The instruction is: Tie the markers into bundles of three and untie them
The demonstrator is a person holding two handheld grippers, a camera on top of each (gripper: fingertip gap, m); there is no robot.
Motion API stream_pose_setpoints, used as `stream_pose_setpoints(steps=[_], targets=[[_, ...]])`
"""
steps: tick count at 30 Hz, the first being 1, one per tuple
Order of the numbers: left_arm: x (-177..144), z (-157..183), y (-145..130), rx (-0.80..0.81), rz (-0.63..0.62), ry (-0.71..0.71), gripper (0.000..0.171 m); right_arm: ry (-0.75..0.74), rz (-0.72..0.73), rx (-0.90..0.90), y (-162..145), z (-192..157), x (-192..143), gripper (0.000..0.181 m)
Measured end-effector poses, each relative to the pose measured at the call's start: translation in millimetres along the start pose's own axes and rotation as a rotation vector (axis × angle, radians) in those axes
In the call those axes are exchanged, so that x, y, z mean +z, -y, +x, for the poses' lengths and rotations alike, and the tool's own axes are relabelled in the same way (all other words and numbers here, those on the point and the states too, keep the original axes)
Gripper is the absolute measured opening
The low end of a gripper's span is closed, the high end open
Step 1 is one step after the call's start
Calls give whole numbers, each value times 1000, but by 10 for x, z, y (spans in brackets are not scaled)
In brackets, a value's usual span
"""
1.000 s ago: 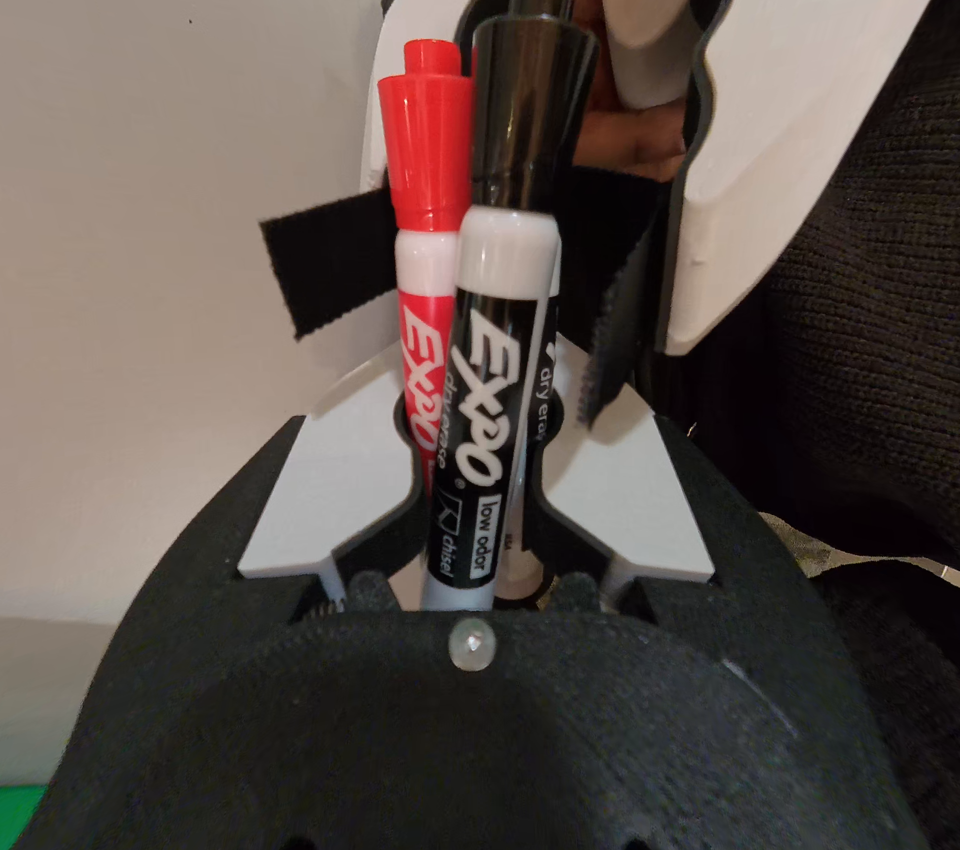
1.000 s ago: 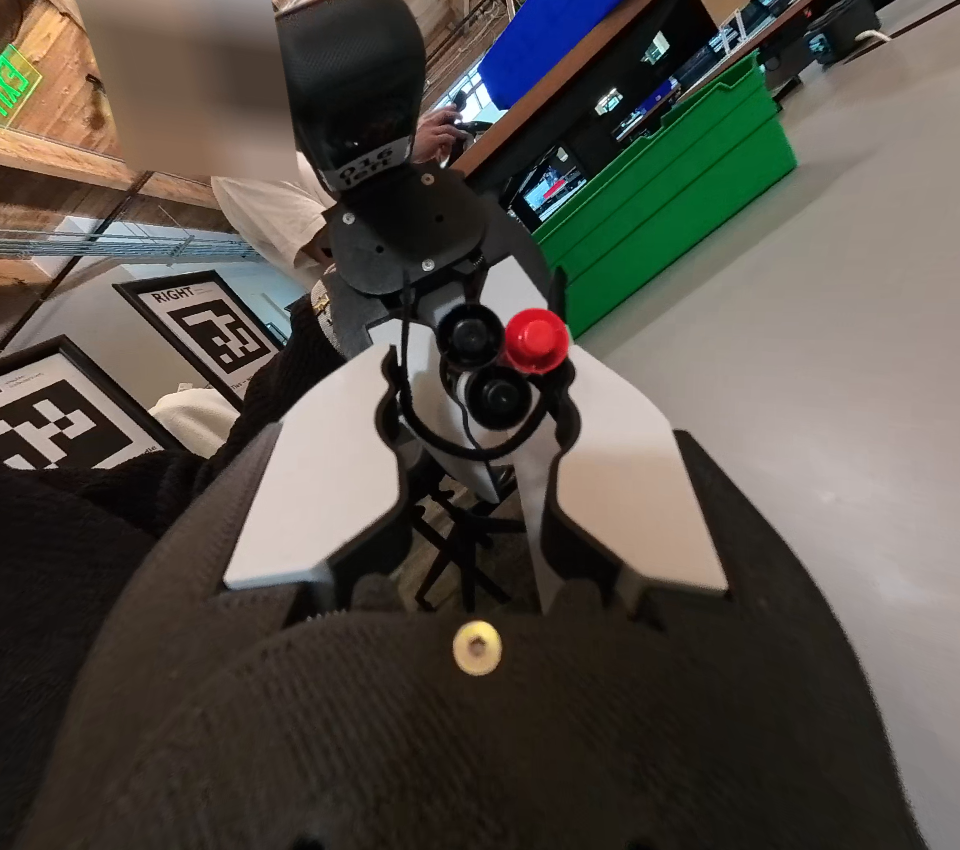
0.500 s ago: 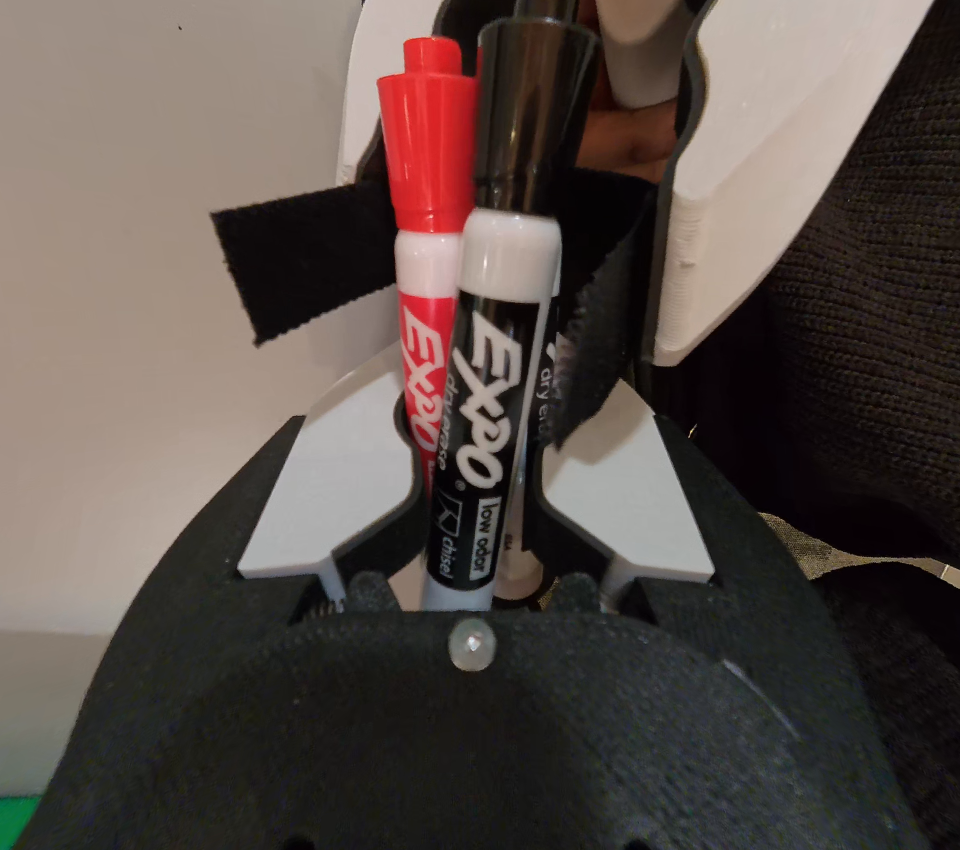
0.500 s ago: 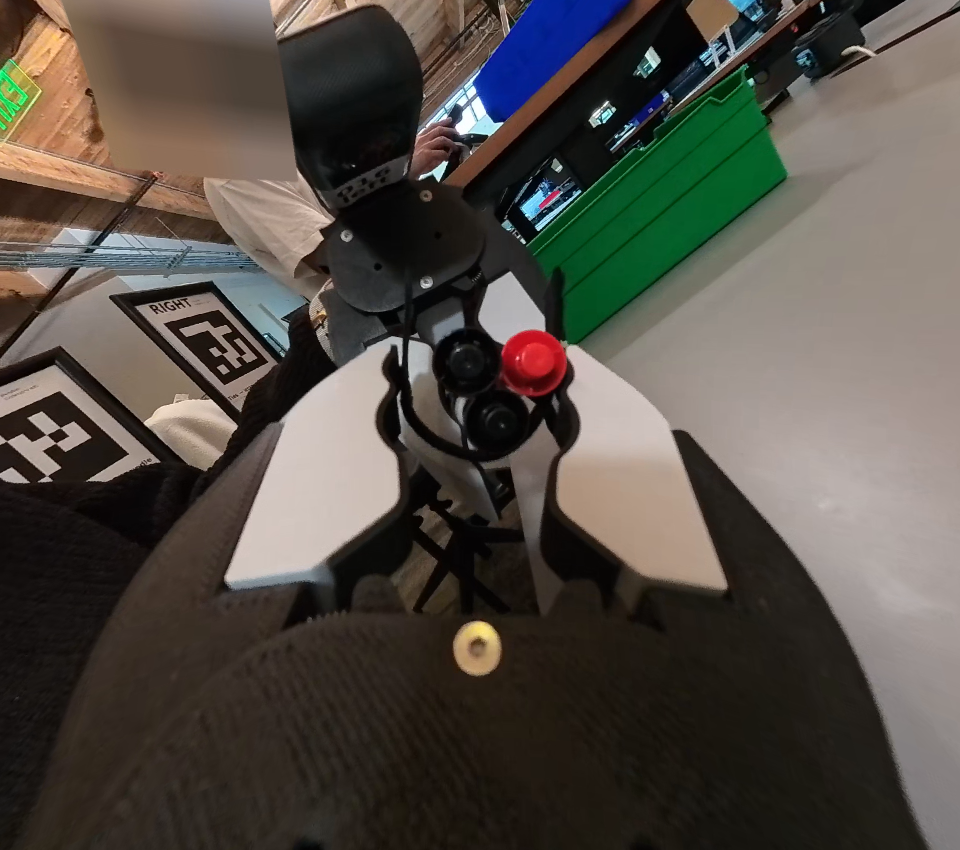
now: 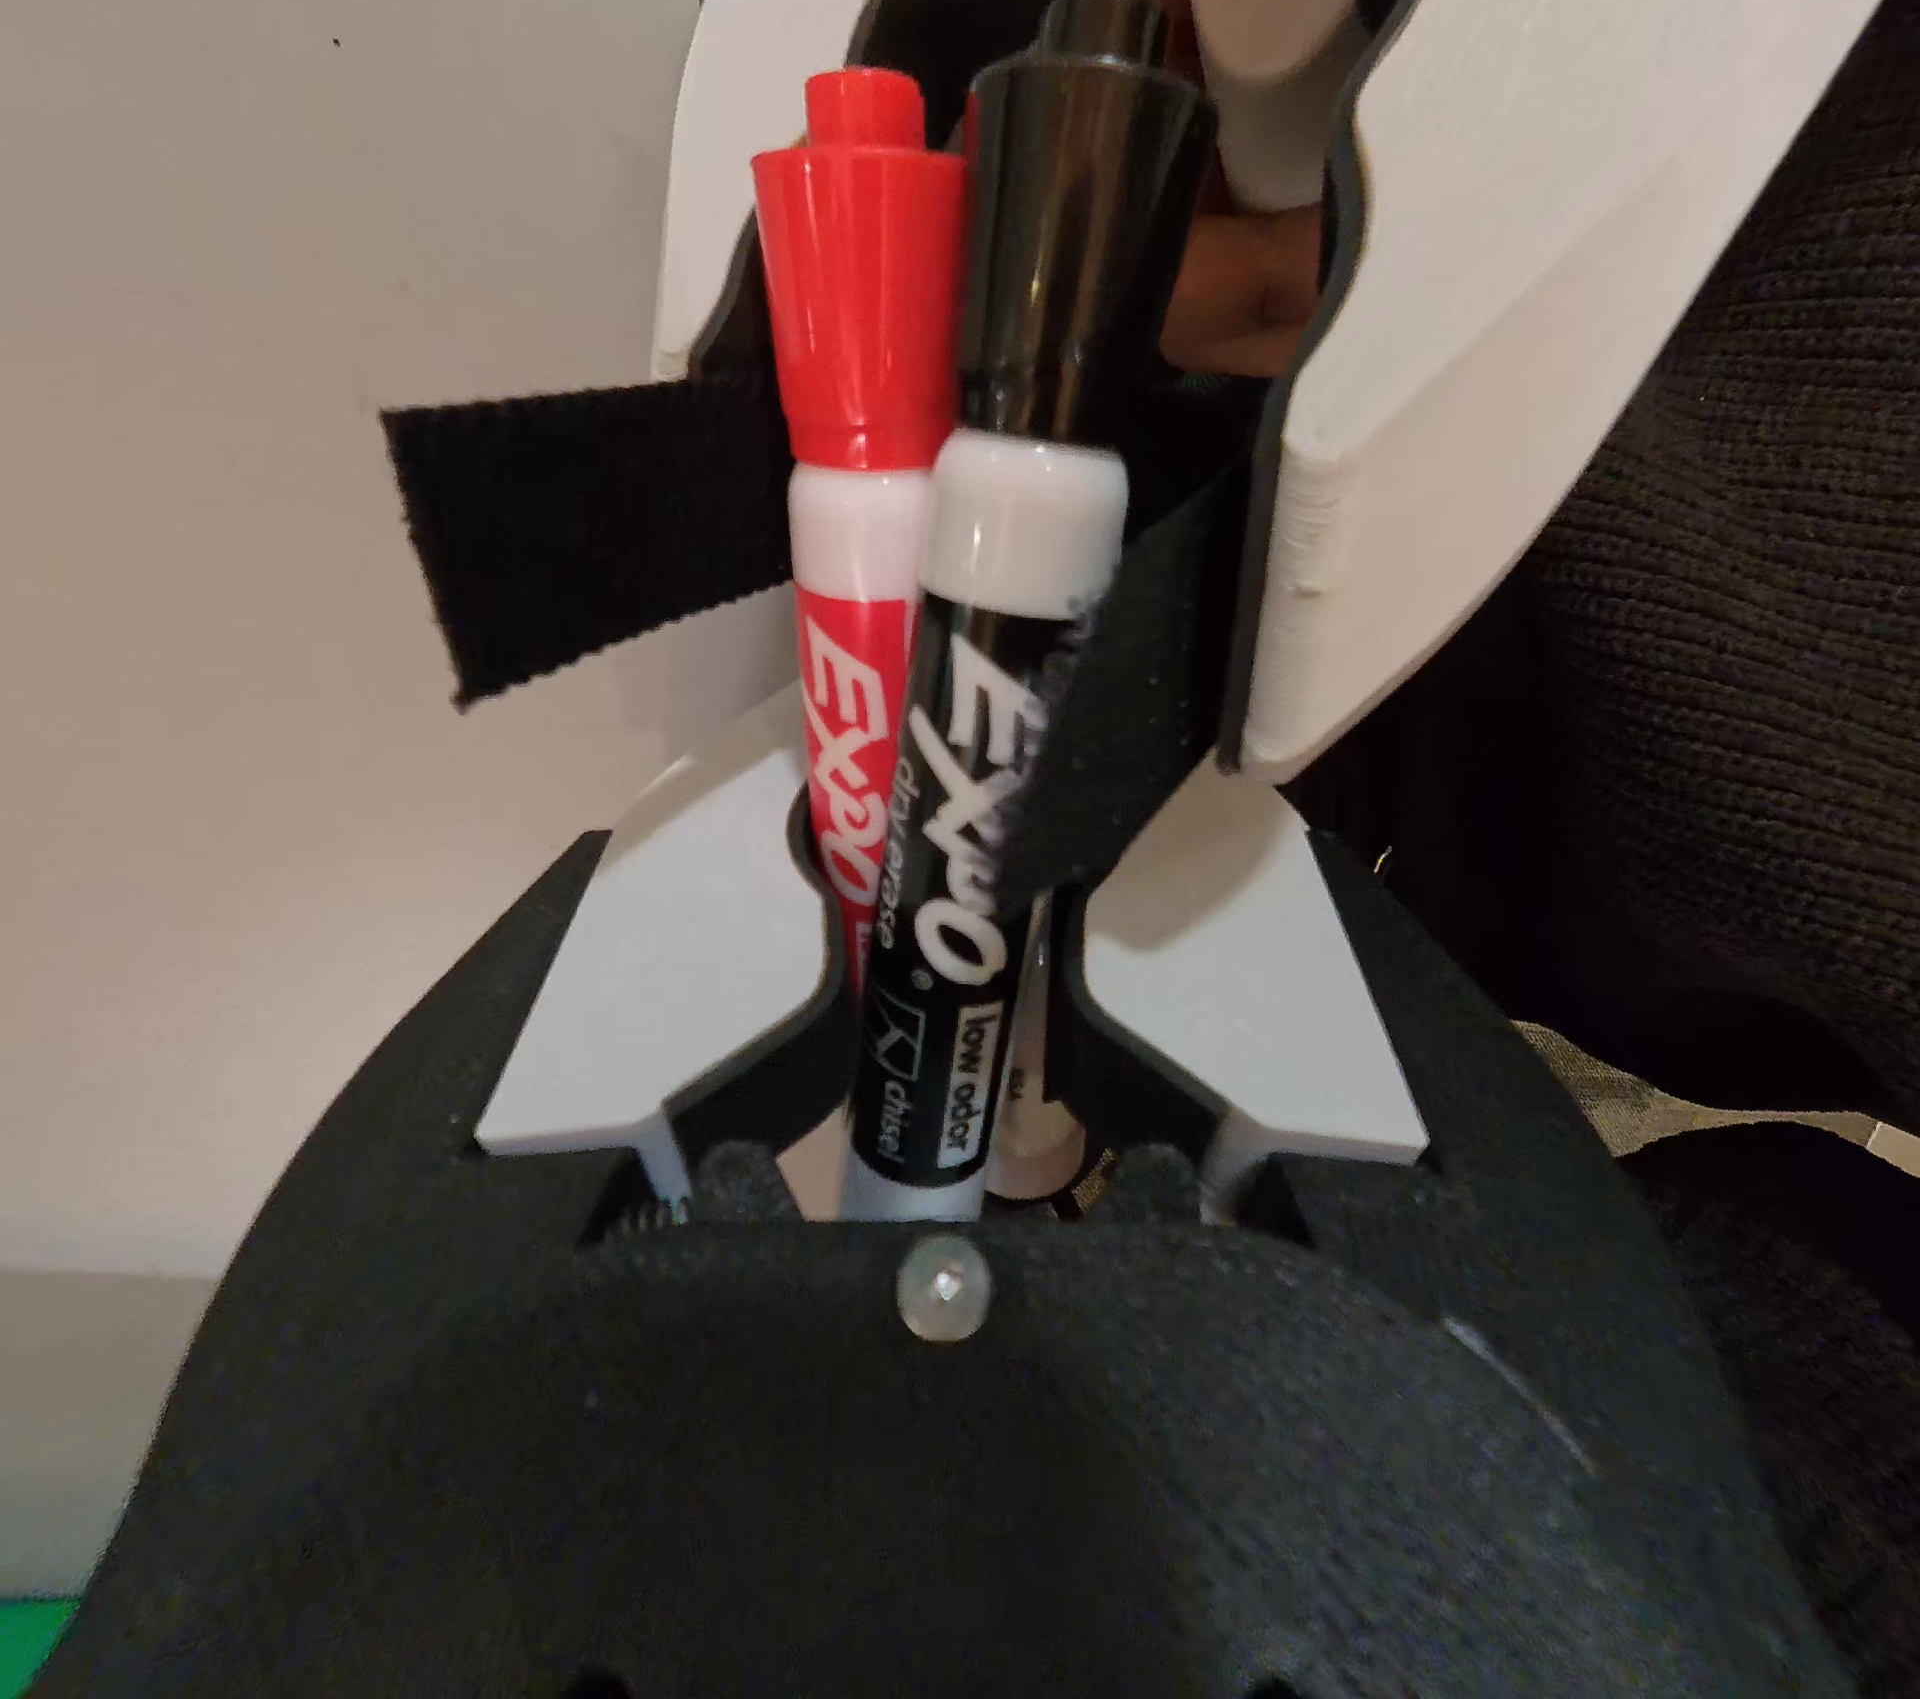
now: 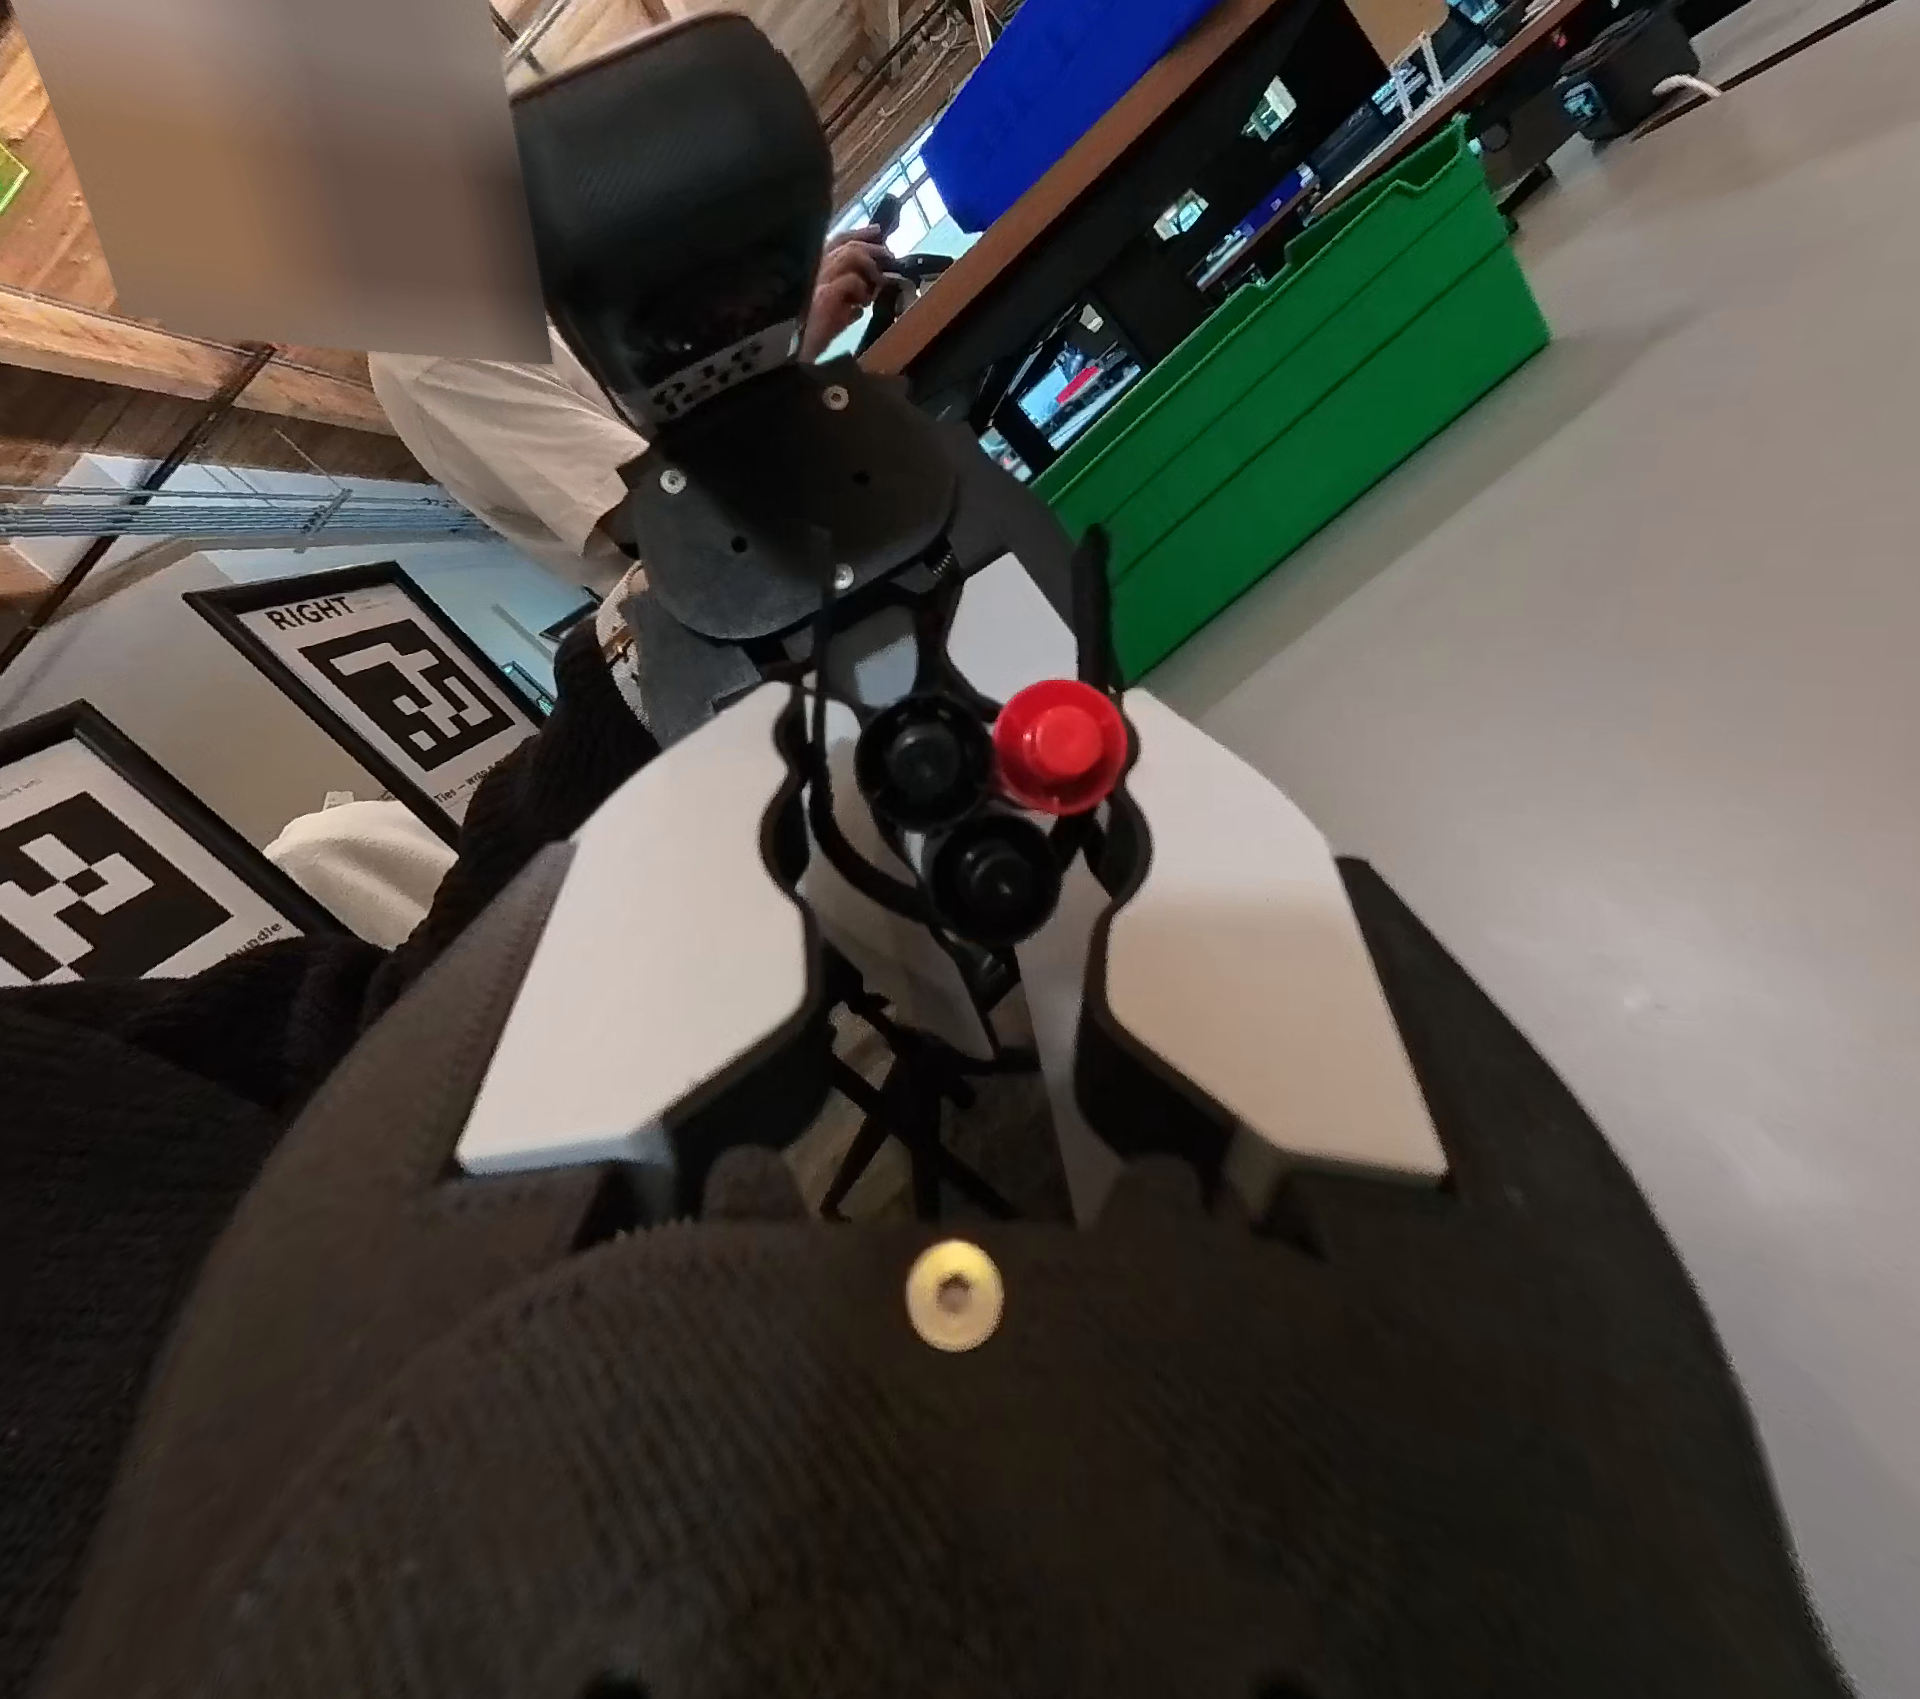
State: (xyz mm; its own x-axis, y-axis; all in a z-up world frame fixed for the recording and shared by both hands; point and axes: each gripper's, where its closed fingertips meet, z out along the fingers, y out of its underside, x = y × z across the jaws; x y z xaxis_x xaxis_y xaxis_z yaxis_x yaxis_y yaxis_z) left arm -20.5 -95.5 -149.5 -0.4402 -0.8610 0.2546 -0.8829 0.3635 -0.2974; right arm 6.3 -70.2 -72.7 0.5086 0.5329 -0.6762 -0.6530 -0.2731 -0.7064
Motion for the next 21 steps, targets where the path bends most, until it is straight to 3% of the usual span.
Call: stream_pose_setpoints(steps=[16, 21], targets=[[38, -18, -35, -5, -27, 11, 43, -51, -183, -40, -73, 49, -8, 56], [45, -24, -34, -4, -33, 16, 43, -78, -214, -30, -94, 88, -26, 48]])
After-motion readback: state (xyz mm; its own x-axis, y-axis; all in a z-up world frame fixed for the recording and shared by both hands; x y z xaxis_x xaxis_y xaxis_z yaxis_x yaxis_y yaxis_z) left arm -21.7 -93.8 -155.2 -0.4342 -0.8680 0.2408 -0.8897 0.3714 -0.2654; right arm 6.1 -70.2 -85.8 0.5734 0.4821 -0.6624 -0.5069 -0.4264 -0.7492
